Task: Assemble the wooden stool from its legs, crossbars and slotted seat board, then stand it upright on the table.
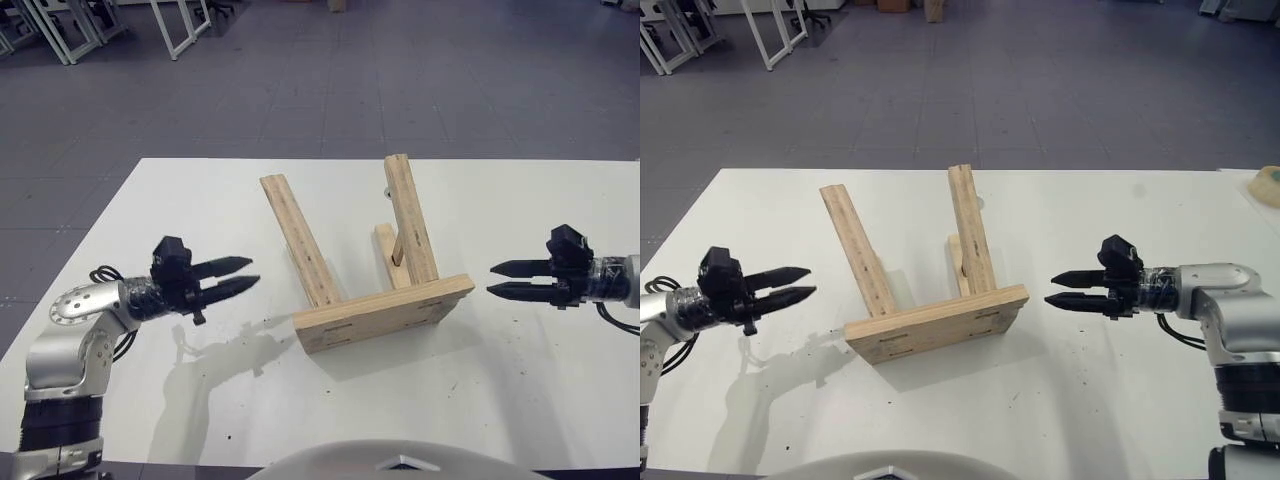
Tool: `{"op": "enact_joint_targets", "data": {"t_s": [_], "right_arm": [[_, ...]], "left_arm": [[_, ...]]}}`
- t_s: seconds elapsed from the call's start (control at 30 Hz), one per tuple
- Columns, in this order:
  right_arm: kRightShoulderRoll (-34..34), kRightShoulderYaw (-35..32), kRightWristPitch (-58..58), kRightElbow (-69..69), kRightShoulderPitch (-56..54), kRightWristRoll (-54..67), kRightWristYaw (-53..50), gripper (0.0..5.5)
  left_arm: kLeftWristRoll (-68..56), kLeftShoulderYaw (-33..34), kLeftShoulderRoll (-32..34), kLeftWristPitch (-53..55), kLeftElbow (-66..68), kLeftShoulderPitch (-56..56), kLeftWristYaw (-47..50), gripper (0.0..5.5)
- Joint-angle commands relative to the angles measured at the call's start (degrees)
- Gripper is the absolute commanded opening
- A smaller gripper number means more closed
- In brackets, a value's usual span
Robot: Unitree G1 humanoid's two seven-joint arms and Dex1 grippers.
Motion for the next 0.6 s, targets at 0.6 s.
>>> {"op": "enact_joint_targets", "data": {"t_s": [0.6], "right_arm": [[5.14, 14.68, -7.35, 0.79, -9.14, -4.40, 3.90, 1.85]], "left_arm": [[10.69, -18.40, -1.03, -0.37, -6.72, -1.01, 8.16, 2.92]]}}
